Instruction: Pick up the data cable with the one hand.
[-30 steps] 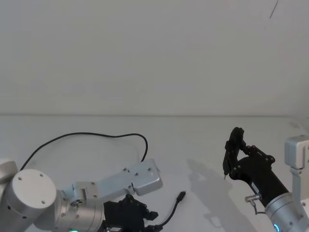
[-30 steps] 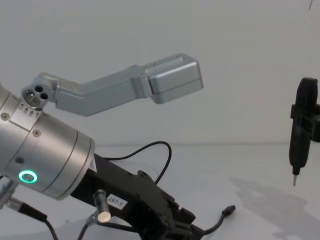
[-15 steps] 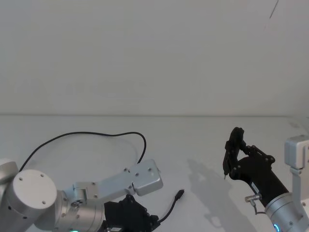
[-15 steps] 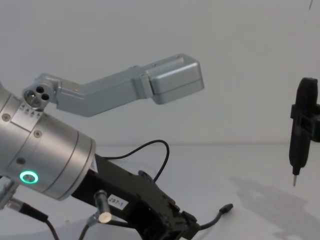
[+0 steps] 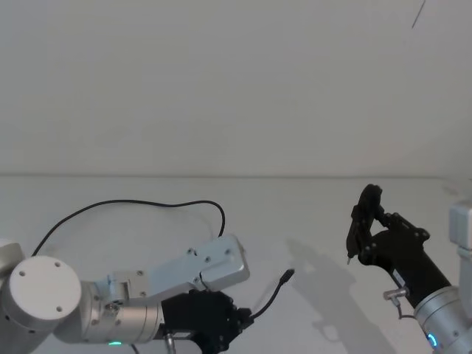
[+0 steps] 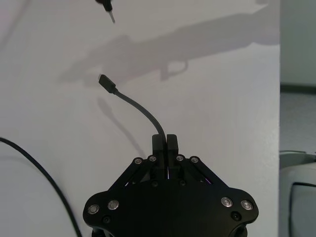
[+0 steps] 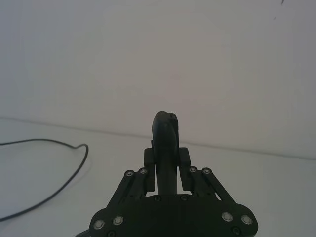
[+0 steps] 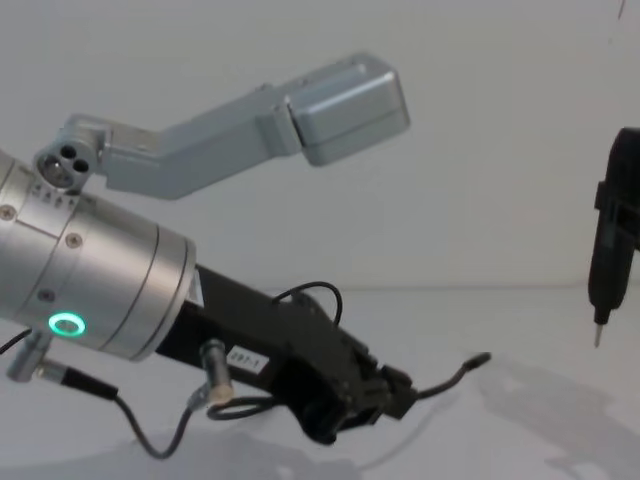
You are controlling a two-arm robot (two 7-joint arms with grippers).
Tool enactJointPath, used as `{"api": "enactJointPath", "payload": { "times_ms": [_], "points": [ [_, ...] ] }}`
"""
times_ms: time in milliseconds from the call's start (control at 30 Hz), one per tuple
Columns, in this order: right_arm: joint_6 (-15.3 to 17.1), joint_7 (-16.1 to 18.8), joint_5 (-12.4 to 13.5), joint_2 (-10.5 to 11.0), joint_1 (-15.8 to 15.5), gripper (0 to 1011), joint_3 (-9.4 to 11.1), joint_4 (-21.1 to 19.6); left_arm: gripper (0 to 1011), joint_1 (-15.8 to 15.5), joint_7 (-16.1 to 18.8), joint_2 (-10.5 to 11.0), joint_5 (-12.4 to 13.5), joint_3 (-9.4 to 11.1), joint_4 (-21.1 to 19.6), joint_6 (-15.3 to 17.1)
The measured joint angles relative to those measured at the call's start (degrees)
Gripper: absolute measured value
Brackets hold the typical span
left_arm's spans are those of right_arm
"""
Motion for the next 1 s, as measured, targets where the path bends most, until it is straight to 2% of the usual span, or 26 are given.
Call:
{"api": "enactJointPath", "payload": {
  "times_ms": [400, 600, 1000],
  "points": [
    [0.1, 1.2, 1.8, -0.5, 0.7, 283, 1.9, -1.4, 43, -1.0, -0.1, -0.9, 2.2, -1.1, 1.1, -10.4],
    [-0.4, 1.8, 2.3, -0.9, 1.7, 283, 2.4, -1.6, 43, -1.7, -0.4, -1.6, 3.0, -1.4, 1.7, -14.3],
    [-0.5, 3.5, 3.5, -1.1, 3.8, 283, 3.8, -3.0, 43, -2.3, -0.7, -2.2, 3.6, -1.8, 2.3, -17.8]
  ]
}}
